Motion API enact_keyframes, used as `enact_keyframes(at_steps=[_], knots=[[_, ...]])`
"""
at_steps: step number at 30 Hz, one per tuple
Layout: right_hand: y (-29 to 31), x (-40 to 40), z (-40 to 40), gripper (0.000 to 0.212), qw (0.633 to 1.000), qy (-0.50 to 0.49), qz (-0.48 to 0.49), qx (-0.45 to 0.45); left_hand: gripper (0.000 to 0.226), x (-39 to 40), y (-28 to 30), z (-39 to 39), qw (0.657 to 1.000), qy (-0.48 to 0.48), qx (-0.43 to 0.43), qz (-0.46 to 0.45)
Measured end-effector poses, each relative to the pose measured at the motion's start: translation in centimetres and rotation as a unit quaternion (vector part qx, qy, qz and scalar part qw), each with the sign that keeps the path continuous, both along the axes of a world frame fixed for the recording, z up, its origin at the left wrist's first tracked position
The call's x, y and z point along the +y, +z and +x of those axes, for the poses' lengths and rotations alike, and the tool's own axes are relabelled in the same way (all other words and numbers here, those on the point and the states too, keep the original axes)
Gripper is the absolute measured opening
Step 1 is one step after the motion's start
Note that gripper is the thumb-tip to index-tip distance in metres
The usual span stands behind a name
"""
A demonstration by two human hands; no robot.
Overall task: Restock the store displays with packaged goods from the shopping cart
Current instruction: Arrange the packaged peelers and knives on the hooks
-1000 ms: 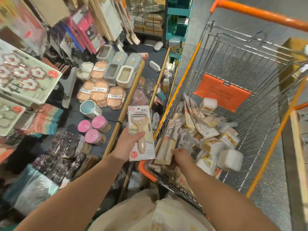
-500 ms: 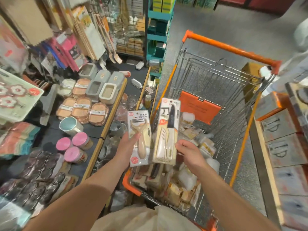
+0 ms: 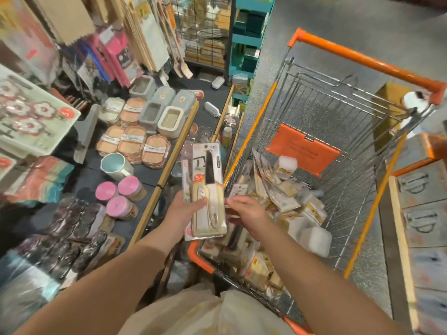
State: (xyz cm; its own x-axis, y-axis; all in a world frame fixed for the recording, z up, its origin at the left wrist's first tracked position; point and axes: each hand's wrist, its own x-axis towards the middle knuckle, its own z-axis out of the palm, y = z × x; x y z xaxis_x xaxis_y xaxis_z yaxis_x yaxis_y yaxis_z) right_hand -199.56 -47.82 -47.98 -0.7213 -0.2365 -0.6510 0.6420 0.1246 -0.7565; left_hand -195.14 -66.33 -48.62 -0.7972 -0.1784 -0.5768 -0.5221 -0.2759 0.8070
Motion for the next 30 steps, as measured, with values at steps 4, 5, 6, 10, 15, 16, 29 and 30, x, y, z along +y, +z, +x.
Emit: enact_keyframes(at_steps=[4,5,6,10,15,16,29,30], knots=[[-2.7,1.9,0.2,0.013,0.986,-0.123,0.032,-0.108,0.028,-1.1,-0.8,0.7,0.999,0.019,-0.022,-0.036],[-3.7,2.8,0.6,0.013,0.982,-0.132,0.058,-0.125,0.027,-1.5,-1.0,1.0,0.999,0.009,-0.022,-0.046],[-4.8,3.4,1.1,0.014,0.979,-0.131,0.077,-0.137,0.028,-1.8,-1.1,1.3,0.998,-0.003,-0.023,-0.06],[-8.2,3.9,2.7,0.017,0.976,-0.099,0.104,-0.164,0.023,-2.6,-2.1,2.1,0.993,-0.017,-0.056,-0.102],[-10.8,1.3,2.6,0.023,0.976,-0.065,0.134,-0.156,0.031,-3.0,-2.8,2.7,0.992,-0.018,-0.083,-0.095],[-11.2,0.9,2.4,0.025,0.976,-0.052,0.147,-0.151,0.028,-2.8,-2.4,2.9,0.995,-0.027,-0.063,-0.079],[-12.2,-1.8,0.9,0.018,0.955,-0.032,0.248,-0.162,0.028,-1.8,-1.2,2.9,0.994,0.018,-0.099,-0.048],[-12.2,-1.8,0.9,0.014,0.953,-0.028,0.253,-0.162,0.033,-1.7,-1.5,3.0,0.993,0.025,-0.109,-0.041]])
